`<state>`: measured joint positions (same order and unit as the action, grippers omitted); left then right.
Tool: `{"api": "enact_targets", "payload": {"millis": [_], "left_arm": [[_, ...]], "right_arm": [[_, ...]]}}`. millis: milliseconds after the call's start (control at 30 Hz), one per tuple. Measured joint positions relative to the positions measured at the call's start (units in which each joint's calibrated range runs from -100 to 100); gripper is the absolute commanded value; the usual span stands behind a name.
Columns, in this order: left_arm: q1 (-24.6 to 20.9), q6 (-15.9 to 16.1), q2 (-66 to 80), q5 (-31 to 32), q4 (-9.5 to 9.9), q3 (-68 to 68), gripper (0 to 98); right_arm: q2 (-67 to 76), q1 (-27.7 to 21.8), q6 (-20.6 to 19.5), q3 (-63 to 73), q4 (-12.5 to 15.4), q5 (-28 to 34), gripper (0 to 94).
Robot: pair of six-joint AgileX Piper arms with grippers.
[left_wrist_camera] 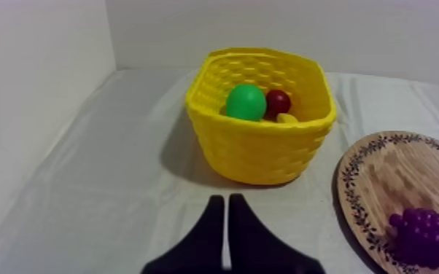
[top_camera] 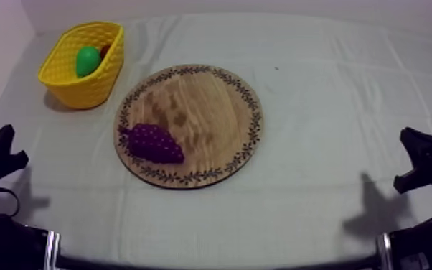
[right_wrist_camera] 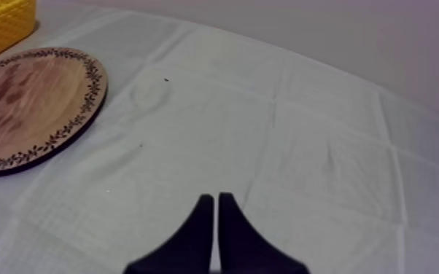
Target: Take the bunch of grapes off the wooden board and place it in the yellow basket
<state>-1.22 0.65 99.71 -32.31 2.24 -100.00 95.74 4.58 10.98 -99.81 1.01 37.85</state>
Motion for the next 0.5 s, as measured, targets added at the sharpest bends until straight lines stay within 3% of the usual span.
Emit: {"api": "enact_targets", "payload": {"millis": [333, 500], "left_arm": [[6.13, -1.79, 0.29, -2.42, 0.08, 0.33, 0.0], [6.54, -1.82, 0.29, -2.49, 0.12, 0.33, 0.0]], "right_arm": [[0.00, 0.00, 0.17, 0.00, 0.00, 0.00, 0.4], [0.00, 0.00, -0.05, 0.00, 0.00, 0.00, 0.4]]}}
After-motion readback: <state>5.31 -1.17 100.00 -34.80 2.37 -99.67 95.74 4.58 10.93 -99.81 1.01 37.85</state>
